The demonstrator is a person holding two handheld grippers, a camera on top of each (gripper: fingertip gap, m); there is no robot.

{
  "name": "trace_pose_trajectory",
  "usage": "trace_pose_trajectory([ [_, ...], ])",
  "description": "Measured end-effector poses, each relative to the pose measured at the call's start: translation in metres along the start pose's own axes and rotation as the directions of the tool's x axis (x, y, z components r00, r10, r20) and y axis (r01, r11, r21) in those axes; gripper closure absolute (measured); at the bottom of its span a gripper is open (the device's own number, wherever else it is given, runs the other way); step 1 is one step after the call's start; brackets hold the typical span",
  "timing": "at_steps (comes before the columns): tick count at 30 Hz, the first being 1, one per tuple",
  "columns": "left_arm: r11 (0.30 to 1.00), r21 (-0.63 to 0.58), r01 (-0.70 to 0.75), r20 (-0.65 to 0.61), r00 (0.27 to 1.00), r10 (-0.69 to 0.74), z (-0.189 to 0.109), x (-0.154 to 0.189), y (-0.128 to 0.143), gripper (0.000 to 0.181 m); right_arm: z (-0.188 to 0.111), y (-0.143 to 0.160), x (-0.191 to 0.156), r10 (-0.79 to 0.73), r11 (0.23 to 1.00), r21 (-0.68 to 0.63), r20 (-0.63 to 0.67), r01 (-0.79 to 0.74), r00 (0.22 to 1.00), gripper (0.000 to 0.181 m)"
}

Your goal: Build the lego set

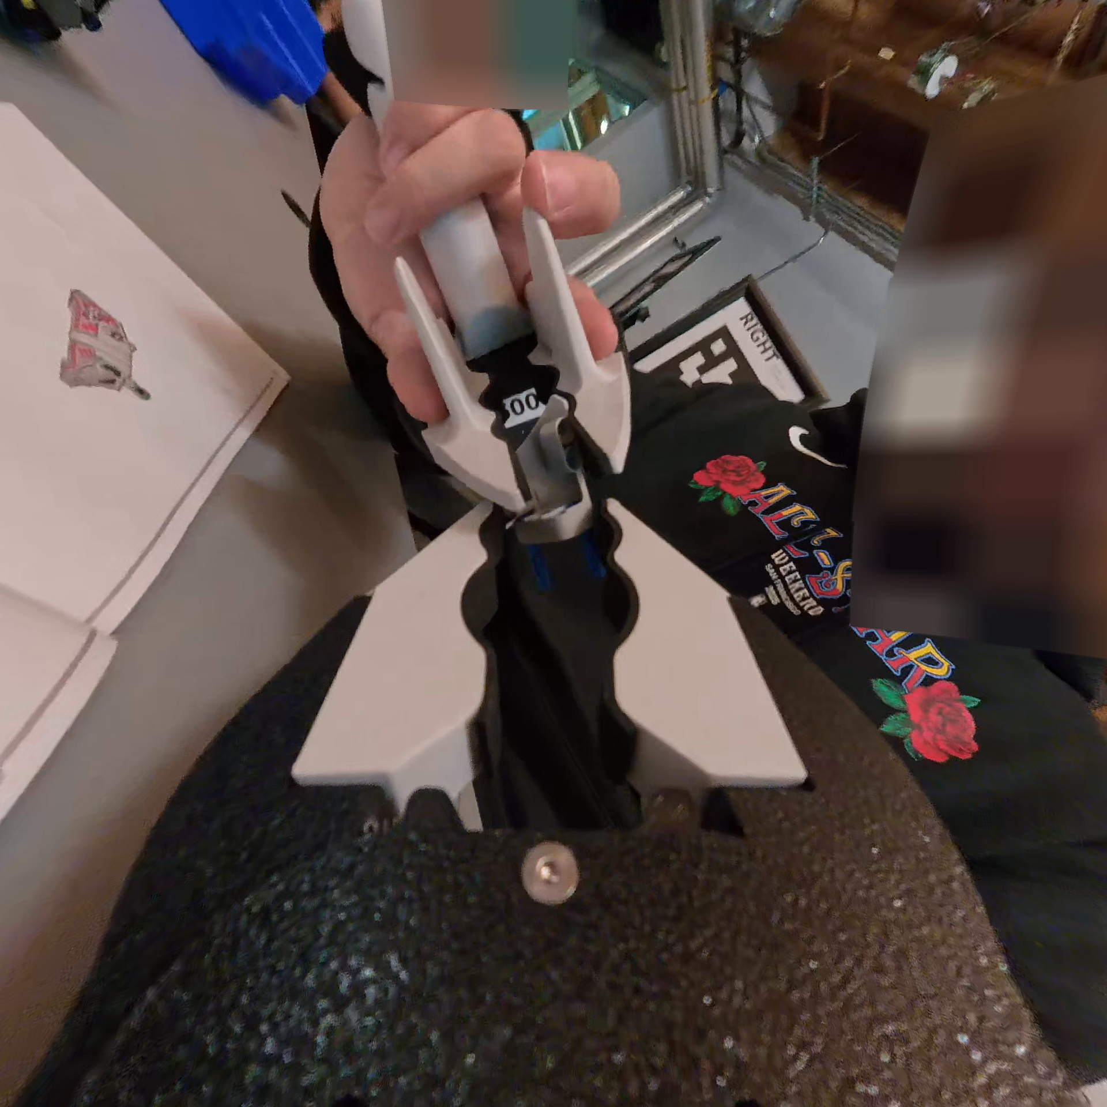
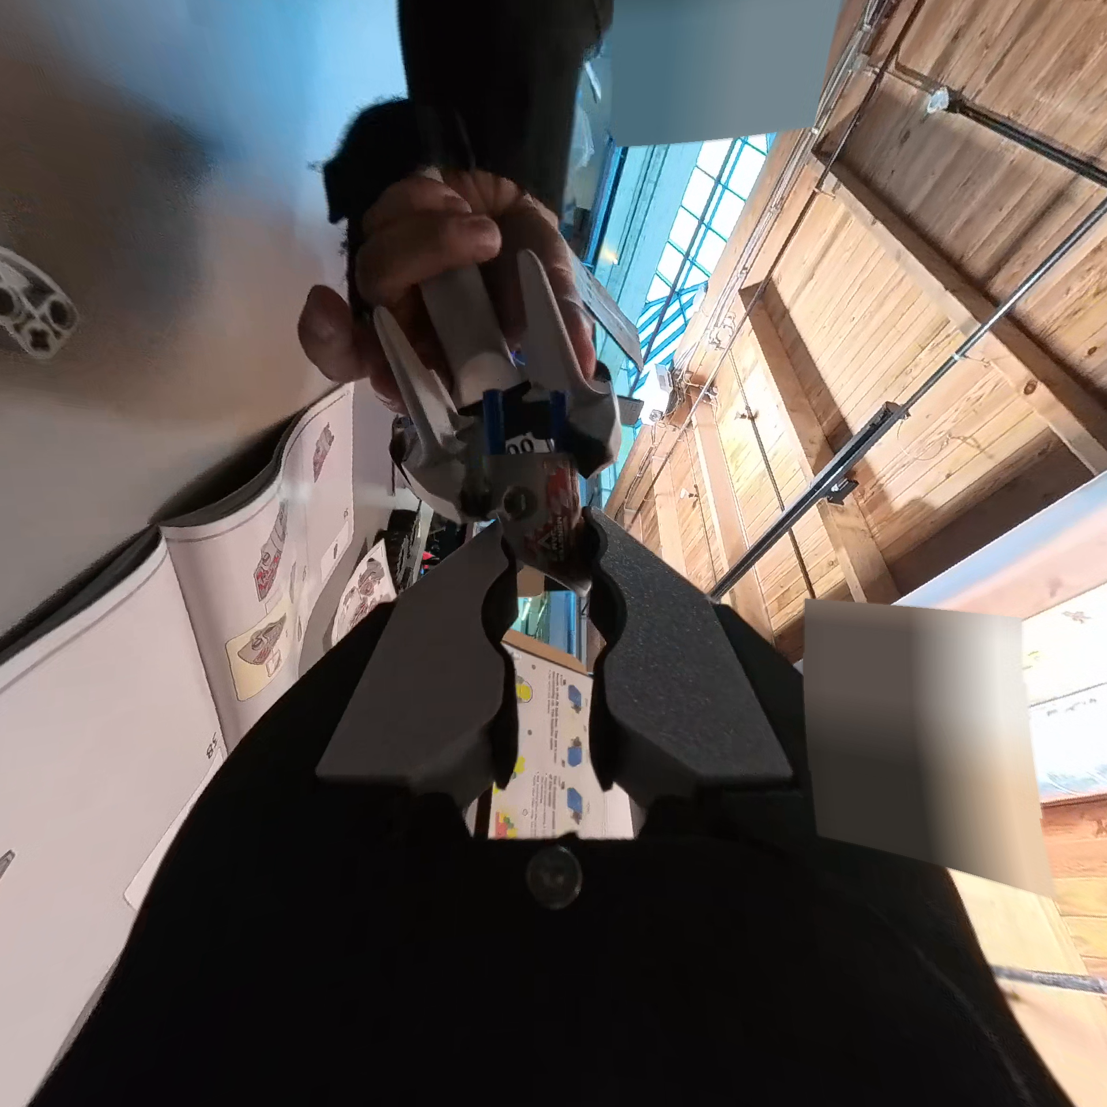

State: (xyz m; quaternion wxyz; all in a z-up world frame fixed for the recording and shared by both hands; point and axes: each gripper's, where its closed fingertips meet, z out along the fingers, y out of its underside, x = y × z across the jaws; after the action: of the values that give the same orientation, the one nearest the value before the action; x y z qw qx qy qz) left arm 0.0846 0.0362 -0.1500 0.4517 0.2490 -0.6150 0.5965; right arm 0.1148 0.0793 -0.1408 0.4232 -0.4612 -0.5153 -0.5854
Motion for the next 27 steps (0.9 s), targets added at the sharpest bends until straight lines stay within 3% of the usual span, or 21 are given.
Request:
trace_pose_trajectory([
  [3,0.997,0.048,-0.069,0.075,0.995,0.065,-0.003,-0.011,-0.004,0.154,0.001,0.009,-0.006,0.079,0.997,-0.021,0.030,-0.079,0.996,0.157],
  [5,0.987,0.071,-0.145,0.179,0.975,0.131,-0.008,-0.019,-0.005,0.155,-0.001,0.019,-0.007,0.187,0.982,-0.046,0.037,-0.185,0.982,0.133],
  [8,0.936,0.093,-0.340,0.444,0.856,0.267,-0.026,-0.031,-0.012,0.155,-0.015,0.043,-0.012,0.464,0.881,-0.132,0.062,-0.454,0.884,0.115],
  [10,0.849,0.034,-0.528,0.633,0.668,0.390,-0.039,-0.035,-0.017,0.155,-0.027,0.050,-0.025,0.756,0.653,-0.206,0.116,-0.729,0.644,0.101],
  [12,0.740,-0.103,-0.665,0.730,0.454,0.510,-0.040,-0.034,-0.015,0.155,-0.033,0.037,-0.027,0.955,0.272,-0.219,0.183,-0.937,0.235,0.102],
  [14,0.640,-0.231,-0.733,0.753,0.282,0.595,-0.032,-0.034,-0.010,0.155,-0.031,0.022,-0.007,0.962,-0.101,-0.140,0.240,-0.985,-0.133,0.109],
  [15,0.601,-0.275,-0.751,0.754,0.220,0.619,-0.028,-0.033,-0.009,0.155,-0.031,0.017,0.001,0.927,-0.221,-0.121,0.283,-0.968,-0.247,0.116],
  [16,0.561,-0.305,-0.769,0.753,0.166,0.636,-0.025,-0.032,-0.009,0.155,-0.031,0.011,0.006,0.892,-0.288,-0.113,0.330,-0.951,-0.310,0.118],
  [18,0.509,-0.344,-0.789,0.755,0.090,0.649,-0.022,-0.029,-0.010,0.155,-0.035,-0.004,0.012,0.849,-0.313,-0.092,0.420,-0.945,-0.321,0.138],
  [21,0.454,-0.406,-0.793,0.769,-0.027,0.639,-0.025,-0.027,-0.012,0.155,-0.033,-0.011,0.006,0.854,-0.287,-0.098,0.425,-0.953,-0.301,0.149],
  [27,0.311,-0.596,-0.740,0.716,-0.316,0.622,-0.026,-0.019,-0.011,0.154,-0.023,-0.013,0.002,0.865,-0.334,-0.115,0.357,-0.935,-0.353,0.143],
])
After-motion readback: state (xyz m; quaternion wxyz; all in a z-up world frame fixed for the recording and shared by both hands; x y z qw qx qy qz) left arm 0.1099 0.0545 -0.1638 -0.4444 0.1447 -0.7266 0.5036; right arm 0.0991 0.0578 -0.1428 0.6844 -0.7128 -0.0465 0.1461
